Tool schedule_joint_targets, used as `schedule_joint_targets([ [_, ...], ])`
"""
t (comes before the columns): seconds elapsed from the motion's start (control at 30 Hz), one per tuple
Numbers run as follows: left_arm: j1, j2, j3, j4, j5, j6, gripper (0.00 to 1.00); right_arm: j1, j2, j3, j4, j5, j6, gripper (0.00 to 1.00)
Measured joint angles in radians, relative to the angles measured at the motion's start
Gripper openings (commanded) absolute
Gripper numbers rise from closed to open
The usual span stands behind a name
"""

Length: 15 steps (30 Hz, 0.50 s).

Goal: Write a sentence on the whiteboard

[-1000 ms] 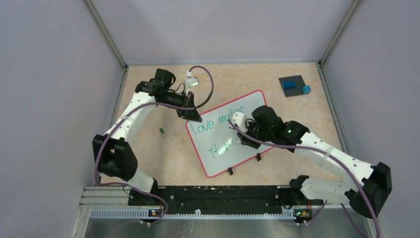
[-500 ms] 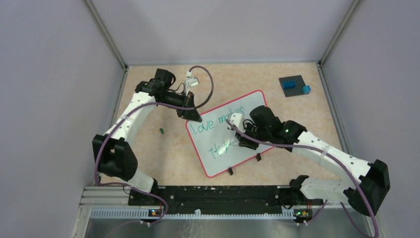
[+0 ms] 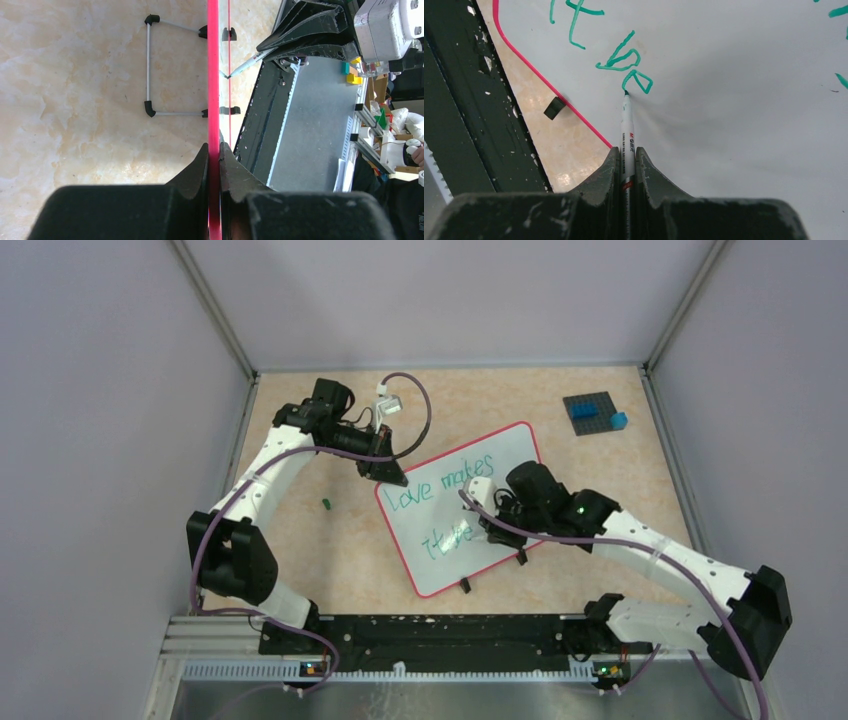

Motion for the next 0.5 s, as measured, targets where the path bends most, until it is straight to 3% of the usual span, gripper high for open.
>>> schedule_joint_targets([
  [0.5,0.0,0.0,0.0,0.0,0.003,0.0,0.0,-0.01,-0.051,0.039,-0.04,0.043,-0.015,0.0],
])
